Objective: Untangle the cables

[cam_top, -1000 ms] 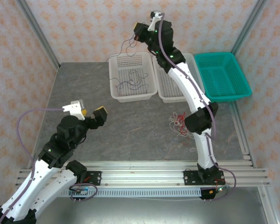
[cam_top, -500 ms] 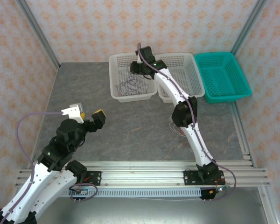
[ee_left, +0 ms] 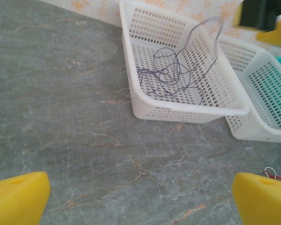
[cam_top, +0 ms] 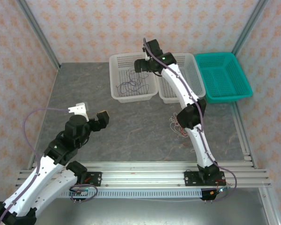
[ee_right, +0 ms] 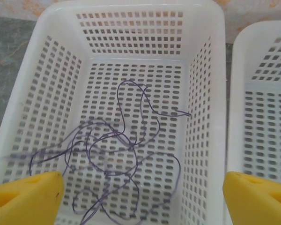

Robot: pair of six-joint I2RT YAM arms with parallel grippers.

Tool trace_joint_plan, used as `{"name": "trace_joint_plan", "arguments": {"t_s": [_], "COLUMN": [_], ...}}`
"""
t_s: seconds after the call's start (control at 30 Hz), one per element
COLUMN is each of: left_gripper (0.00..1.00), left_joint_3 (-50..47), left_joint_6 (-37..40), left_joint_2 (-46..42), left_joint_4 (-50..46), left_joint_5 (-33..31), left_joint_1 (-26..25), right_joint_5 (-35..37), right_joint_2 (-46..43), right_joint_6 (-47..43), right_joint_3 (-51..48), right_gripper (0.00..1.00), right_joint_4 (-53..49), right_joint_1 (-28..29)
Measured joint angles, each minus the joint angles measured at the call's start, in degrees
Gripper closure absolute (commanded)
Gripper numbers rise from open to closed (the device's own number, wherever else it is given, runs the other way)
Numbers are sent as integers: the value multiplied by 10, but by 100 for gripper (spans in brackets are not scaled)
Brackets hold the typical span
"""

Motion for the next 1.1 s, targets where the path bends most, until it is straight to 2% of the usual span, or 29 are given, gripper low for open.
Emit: {"name": "trace_joint_plan", "arguments": {"t_s": [0.13,0.23,0.5,0.67,0.73,0.93,1.1], "left_gripper": [0,0,0,0,0,0,1], "left_joint_3": [0,0,-6,-24,-26,-27,-26], "left_joint_6": [-8,-12,-19,-35,-38,-38,-38], "left_joint_2": [21,35,34,54,69,89,140], "left_joint_4": [10,14,30,81,102,147,193], "left_joint_5": [3,9,34,106,129,154,167], "left_joint_1": [0,0,0,0,-2,-23,-42], "right_joint_5": [-74,-97,-102,-72,-49,5,60], "right_joint_2": [1,19,16,-39,-91,-337,-523], "right_joint_6": [-23,-20,-9,-35,-54,-100,-71], "right_joint_3": [9,9,6,-10,-71,-419,-638], "right_gripper": [16,17,16,16,13,9,7], "right_joint_4": [-74,-115,-132,-176,-181,-145,-64], "right_joint_1": [-4,-3,-3,-3,-3,-3,-3]}}
